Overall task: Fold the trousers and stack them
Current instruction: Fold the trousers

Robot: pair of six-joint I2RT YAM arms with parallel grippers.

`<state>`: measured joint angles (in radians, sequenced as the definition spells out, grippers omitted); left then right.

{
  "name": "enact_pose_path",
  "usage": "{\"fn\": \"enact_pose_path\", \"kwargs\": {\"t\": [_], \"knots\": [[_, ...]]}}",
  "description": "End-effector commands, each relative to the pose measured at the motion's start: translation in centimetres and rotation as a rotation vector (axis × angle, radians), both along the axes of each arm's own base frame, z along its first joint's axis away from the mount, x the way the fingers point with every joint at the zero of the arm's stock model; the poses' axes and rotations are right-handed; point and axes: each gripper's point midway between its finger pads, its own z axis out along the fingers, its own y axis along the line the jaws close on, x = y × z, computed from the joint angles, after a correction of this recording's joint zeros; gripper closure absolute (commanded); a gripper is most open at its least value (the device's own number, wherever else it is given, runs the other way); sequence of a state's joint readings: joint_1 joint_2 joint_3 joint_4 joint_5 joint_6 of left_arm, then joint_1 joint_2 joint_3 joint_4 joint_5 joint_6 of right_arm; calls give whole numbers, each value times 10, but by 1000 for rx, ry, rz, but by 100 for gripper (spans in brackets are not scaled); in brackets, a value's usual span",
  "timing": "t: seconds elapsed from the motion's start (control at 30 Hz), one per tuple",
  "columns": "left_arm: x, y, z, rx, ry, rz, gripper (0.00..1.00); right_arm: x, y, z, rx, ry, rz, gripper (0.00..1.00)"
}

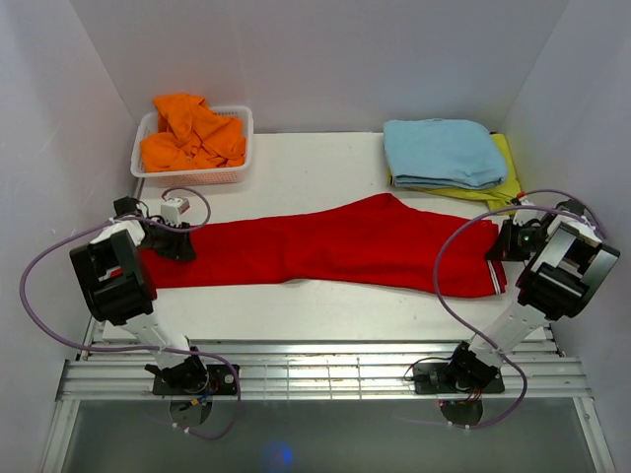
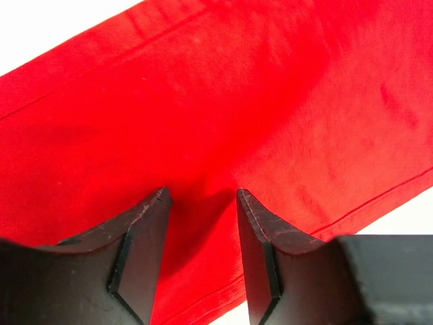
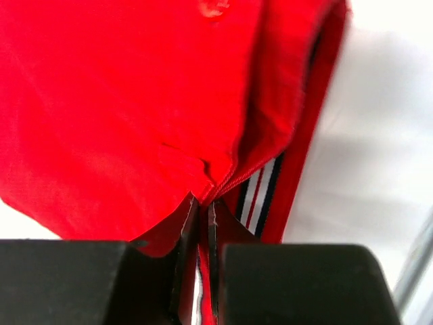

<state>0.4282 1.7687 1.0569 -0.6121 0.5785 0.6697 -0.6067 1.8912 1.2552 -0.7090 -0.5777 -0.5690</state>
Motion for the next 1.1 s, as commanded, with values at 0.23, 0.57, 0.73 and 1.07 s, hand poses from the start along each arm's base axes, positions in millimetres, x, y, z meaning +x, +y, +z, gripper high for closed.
{"fn": "enact_pose_path", "kwargs": {"t": [0.23, 0.57, 0.73, 1.07], "knots": [[-33, -33, 48, 4, -133, -283, 34, -101, 52, 31, -56, -22, 120, 92], [-29, -81, 66, -56, -205, -374, 27, -39, 29, 27, 113, 25, -52, 47], [-33, -91, 59, -92, -196, -365, 27, -26, 27, 15, 151, 17, -105, 41], [-38, -77, 4, -67, -30, -292, 31, -14, 32, 24, 196, -49, -100, 54]]}}
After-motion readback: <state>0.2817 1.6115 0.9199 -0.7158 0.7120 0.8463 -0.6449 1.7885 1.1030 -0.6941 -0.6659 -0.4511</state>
